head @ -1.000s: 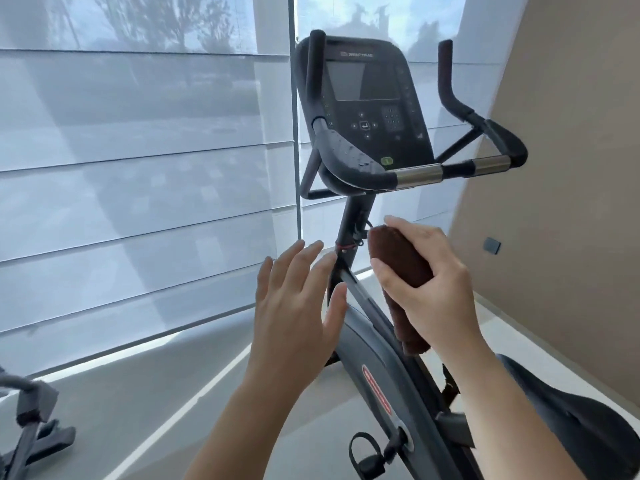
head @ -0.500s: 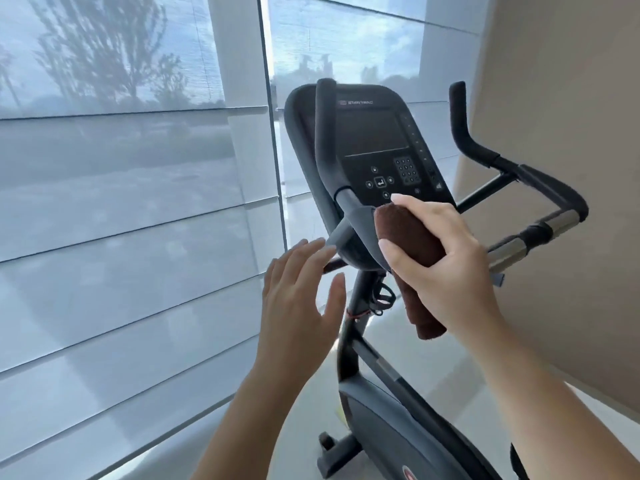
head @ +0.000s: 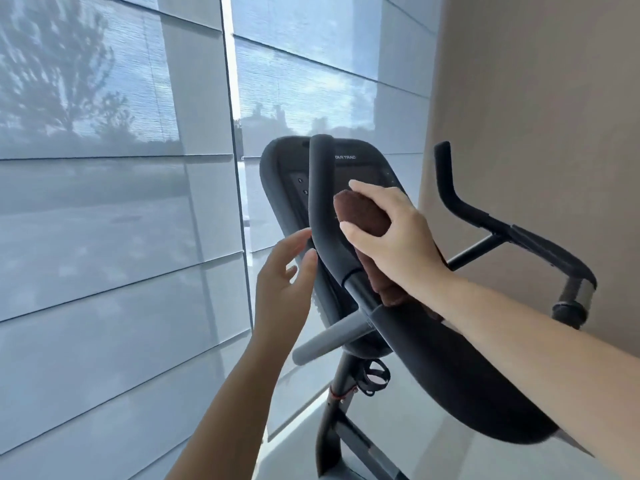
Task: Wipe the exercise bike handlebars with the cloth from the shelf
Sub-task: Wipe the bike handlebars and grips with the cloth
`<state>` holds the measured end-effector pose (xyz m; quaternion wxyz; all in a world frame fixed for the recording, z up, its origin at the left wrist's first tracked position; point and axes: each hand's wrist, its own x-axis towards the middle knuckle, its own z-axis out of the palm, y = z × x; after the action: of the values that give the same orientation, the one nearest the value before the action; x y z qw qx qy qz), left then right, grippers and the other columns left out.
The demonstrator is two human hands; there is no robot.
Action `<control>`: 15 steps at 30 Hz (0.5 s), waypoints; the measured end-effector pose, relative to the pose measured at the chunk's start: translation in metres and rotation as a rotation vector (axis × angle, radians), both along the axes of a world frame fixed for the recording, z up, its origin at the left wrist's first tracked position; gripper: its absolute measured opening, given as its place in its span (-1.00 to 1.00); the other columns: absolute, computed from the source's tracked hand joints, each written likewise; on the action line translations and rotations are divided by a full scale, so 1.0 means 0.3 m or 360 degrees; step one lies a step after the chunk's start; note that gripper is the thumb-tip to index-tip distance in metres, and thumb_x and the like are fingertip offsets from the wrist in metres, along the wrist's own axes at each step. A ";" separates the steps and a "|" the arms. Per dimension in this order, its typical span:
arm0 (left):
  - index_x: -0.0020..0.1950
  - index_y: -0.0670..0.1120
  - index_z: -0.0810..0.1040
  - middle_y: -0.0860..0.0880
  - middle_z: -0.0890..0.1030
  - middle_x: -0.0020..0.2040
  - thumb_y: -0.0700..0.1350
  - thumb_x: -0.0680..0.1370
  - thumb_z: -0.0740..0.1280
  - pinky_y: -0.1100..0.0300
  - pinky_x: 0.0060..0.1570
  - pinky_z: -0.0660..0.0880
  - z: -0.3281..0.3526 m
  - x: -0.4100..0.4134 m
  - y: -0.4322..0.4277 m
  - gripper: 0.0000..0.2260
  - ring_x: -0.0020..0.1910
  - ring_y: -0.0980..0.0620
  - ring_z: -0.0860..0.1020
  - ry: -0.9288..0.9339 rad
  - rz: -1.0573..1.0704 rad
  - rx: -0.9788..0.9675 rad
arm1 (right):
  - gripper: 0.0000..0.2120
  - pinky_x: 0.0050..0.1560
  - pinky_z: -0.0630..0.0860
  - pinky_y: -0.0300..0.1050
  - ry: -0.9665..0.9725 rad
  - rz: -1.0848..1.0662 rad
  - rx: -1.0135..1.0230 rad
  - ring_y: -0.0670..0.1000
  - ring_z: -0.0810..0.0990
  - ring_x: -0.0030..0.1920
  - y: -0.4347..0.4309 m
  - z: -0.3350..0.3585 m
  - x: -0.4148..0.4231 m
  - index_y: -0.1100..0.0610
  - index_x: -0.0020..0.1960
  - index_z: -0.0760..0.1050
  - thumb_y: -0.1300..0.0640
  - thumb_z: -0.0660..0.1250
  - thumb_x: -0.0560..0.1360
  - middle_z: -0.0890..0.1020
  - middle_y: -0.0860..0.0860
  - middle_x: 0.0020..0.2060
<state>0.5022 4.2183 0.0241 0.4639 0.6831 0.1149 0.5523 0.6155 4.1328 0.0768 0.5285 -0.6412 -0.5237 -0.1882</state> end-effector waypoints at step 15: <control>0.13 0.03 0.54 0.08 0.66 0.04 -0.27 0.53 0.27 0.11 0.02 0.57 0.050 0.178 0.217 -0.74 0.13 0.08 0.56 -0.0315 -0.0444 -0.0271 | -0.48 0.04 0.10 -0.72 -0.0014 0.0278 -0.0256 -0.29 0.23 0.27 0.197 -0.029 0.128 -0.16 0.25 0.40 0.02 0.47 0.34 0.24 -0.16 0.34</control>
<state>0.5556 4.2834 0.0391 0.6011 0.5931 0.0191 0.5353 0.6539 4.1918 0.0682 0.4873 -0.6326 -0.5933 -0.1017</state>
